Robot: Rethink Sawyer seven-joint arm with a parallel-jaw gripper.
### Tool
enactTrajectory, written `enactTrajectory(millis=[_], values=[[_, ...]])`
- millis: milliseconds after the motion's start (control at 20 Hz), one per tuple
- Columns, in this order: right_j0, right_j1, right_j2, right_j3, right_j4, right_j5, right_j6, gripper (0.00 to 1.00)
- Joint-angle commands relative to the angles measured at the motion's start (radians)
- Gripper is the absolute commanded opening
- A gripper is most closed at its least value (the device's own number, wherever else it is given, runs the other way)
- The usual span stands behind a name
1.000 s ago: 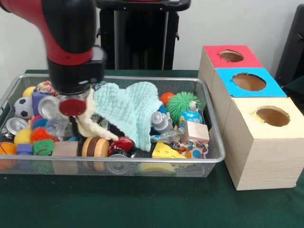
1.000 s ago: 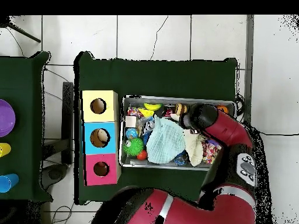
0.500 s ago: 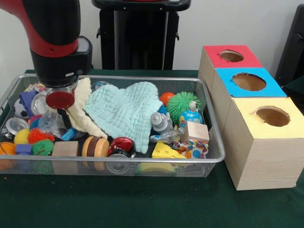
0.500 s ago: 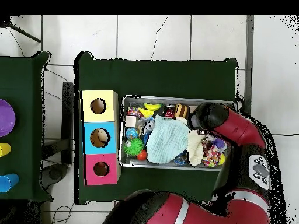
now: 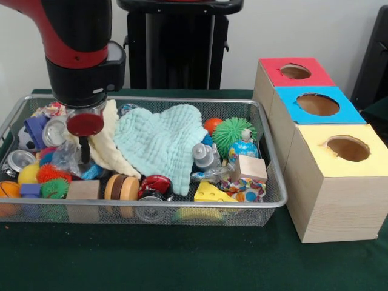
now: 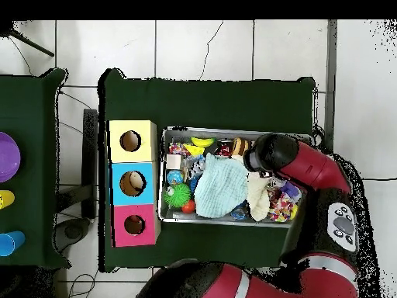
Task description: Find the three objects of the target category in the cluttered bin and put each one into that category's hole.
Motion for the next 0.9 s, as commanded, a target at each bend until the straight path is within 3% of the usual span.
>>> enactTrajectory(millis=[50,300,600,800,900], values=[[0.074,-0.103,0.071,0.053,0.011,0.176,0.035,1.0],[0.108,-0.148,0.047,0.069,0.025,0.215,0.082,1.0],[0.096,-0.133,0.047,0.002,-0.009,0.254,0.022,1.0],[0.062,-0.099,0.071,-0.006,-0.028,0.19,-0.03,1.0],[0.019,-0.069,0.101,0.001,-0.043,0.113,-0.089,1.0]])
